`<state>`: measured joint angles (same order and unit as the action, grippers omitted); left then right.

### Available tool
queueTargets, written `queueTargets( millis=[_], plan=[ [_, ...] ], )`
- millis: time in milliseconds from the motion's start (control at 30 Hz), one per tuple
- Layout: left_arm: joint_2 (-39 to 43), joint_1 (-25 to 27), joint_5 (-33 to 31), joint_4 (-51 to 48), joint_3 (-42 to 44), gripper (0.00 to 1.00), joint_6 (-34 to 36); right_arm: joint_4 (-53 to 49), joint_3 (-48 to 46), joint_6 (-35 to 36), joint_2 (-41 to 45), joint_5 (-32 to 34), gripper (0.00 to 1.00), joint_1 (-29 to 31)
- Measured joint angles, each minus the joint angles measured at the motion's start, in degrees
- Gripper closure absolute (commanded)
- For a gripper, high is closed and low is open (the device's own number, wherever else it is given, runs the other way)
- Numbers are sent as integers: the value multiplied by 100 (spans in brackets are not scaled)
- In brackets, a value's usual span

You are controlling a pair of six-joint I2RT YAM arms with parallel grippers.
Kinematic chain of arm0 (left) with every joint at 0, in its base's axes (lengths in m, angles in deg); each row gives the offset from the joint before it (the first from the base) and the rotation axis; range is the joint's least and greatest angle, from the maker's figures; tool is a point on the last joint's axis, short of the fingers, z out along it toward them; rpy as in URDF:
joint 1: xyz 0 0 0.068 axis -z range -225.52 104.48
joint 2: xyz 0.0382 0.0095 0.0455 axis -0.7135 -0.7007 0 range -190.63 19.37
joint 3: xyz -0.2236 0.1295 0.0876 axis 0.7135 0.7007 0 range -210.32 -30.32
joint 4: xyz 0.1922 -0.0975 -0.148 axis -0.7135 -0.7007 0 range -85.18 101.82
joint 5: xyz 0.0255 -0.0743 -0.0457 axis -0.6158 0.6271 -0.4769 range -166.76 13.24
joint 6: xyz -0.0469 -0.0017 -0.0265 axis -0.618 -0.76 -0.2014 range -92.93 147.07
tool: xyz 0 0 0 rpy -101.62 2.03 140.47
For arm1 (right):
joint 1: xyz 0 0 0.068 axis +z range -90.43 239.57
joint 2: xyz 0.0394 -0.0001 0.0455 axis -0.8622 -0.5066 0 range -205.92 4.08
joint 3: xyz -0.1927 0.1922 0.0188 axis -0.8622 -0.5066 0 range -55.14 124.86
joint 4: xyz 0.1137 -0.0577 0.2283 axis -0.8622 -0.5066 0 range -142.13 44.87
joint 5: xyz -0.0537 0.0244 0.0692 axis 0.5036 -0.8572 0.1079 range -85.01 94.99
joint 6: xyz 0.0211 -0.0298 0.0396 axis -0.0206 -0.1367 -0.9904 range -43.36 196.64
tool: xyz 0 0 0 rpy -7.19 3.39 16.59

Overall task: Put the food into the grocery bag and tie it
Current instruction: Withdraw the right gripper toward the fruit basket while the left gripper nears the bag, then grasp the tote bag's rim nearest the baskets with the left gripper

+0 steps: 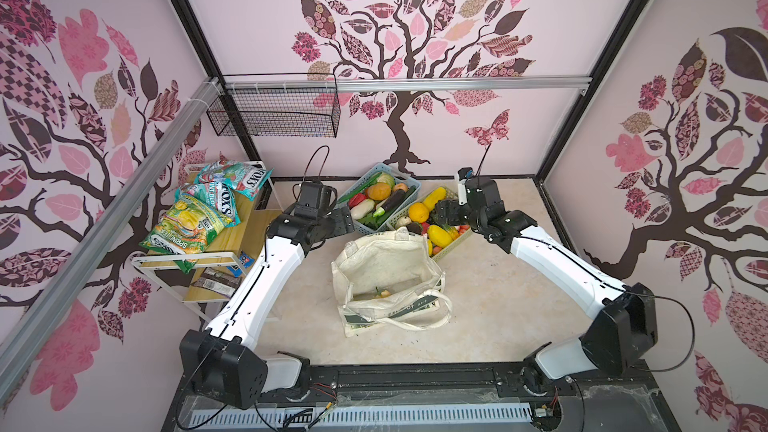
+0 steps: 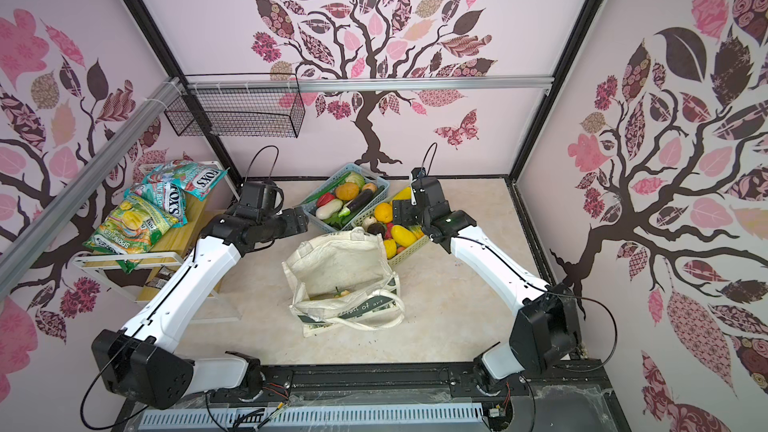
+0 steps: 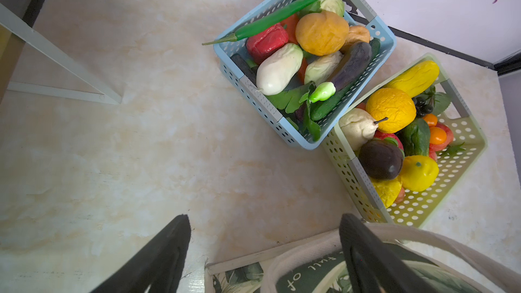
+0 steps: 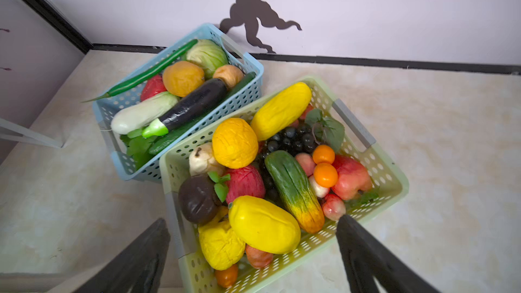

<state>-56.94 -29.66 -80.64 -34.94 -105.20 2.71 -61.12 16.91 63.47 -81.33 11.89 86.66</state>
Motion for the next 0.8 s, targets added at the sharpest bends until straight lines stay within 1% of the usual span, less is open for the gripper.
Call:
queueTargets(
  millis=[133, 333, 467, 567, 633, 700, 800],
  plan=[
    [44, 61, 175, -118, -2, 20, 341, 136, -225, -177, -256, -83, 6, -114],
    [313, 157, 868, -107, -2, 25, 872, 273, -374, -317, -466, -203, 6, -131],
    [387, 509, 1204, -61, -61, 25, 1296, 334, -485, -361, -516, -267, 7, -131],
    [385, 857, 1318, -28, -68, 23, 1572, 341, -525, -363, -522, -289, 7, -131],
    [361, 1093, 1257, -35, -79, 20, 1731, 343, -525, -365, -522, -304, 7, -131],
    [273, 1360, 1036, -39, -111, 17, 1891, 343, -525, -363, -522, -313, 7, -131],
    [66, 1624, 750, -4, -138, 17, 2074, 343, -525, -363, -522, -334, 7, -131]
  ],
)
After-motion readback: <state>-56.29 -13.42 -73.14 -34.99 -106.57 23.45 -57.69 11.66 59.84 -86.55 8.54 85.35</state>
